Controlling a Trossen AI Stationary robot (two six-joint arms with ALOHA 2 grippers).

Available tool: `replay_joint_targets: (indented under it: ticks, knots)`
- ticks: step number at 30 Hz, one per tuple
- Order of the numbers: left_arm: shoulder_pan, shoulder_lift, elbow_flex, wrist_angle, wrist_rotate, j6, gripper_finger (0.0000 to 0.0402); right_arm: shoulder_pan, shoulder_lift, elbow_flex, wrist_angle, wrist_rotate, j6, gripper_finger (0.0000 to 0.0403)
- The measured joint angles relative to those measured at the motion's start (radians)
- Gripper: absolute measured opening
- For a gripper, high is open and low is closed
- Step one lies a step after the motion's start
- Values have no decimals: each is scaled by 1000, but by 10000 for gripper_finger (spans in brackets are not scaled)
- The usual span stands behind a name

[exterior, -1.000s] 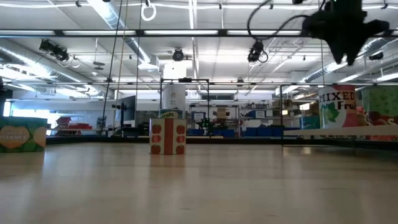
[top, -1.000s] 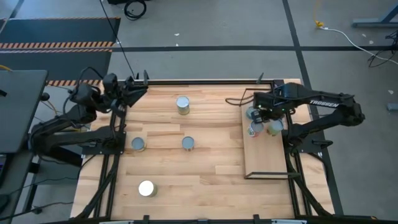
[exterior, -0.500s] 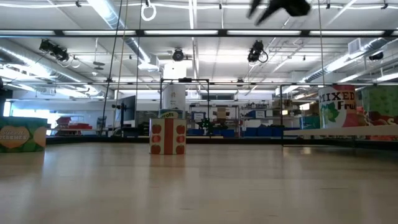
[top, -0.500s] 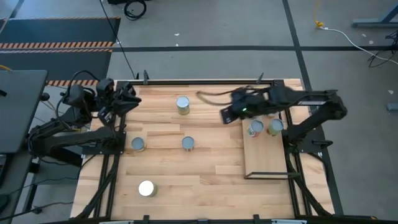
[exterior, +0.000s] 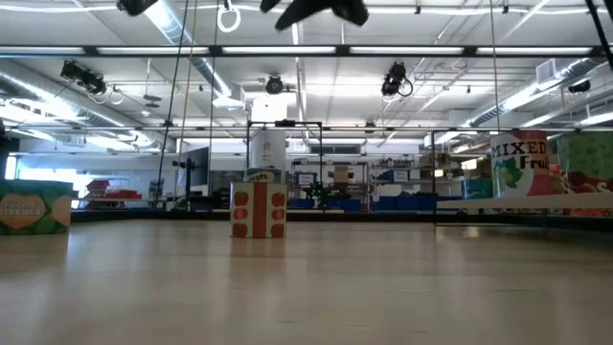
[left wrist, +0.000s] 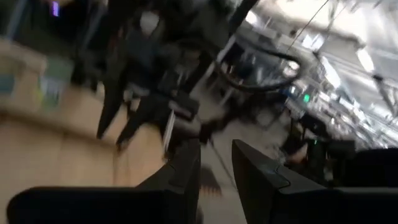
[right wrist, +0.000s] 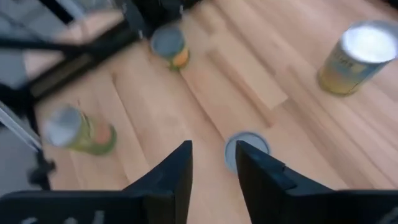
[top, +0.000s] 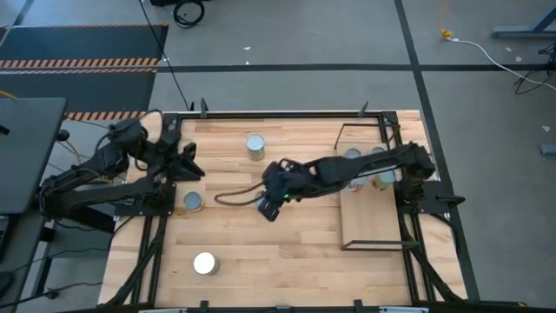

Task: Pick and place cans onto a shelf
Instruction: Put the canned tomatoes can on the shelf

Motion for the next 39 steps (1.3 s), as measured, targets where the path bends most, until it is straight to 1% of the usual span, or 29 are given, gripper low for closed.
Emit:
replay_joint_targets:
  ticks: [3, 5, 8, 11, 14, 16, 17, 20, 24, 28, 34, 36, 39]
  knots:
    - [0, 0, 0, -169, 15, 57, 98, -6, 48, 0, -3, -54, -54, 156]
    - [0, 0, 0, -267, 10, 102, 98, -12, 76, 1, 1, -82, -105, 183]
    - [0, 1, 0, -367, -36, 145, 98, -24, 112, 1, 3, -105, -206, 234]
    - [0, 1, 0, -399, -90, 162, 98, -35, 144, 1, 15, -109, -323, 295]
    - [0, 1, 0, -396, -142, 173, 98, -53, 178, 1, 47, -147, -467, 355]
    - [0, 1, 0, -396, -192, 193, 98, -69, 203, 1, 66, -182, -546, 385]
    - [0, 1, 0, -396, -219, 196, 98, -76, 216, 1, 74, -199, -576, 392]
    - [0, 1, 0, -395, -297, 195, 98, -101, 257, 2, 73, -222, -624, 388]
    - [0, 1, 0, -395, -342, 197, 98, -132, 306, 2, 77, -228, -672, 382]
    - [0, 1, 0, -395, -349, 192, 98, -156, 351, 2, 100, -231, -727, 390]
    - [0, 1, 0, -395, -352, 181, 98, -175, 371, 3, 95, -245, -733, 399]
    - [0, 1, 0, -395, -353, 173, 98, -182, 383, 1, 74, -273, -731, 397]
    - [0, 1, 0, -391, -353, 161, 98, -189, 397, -6, 93, -324, -733, 395]
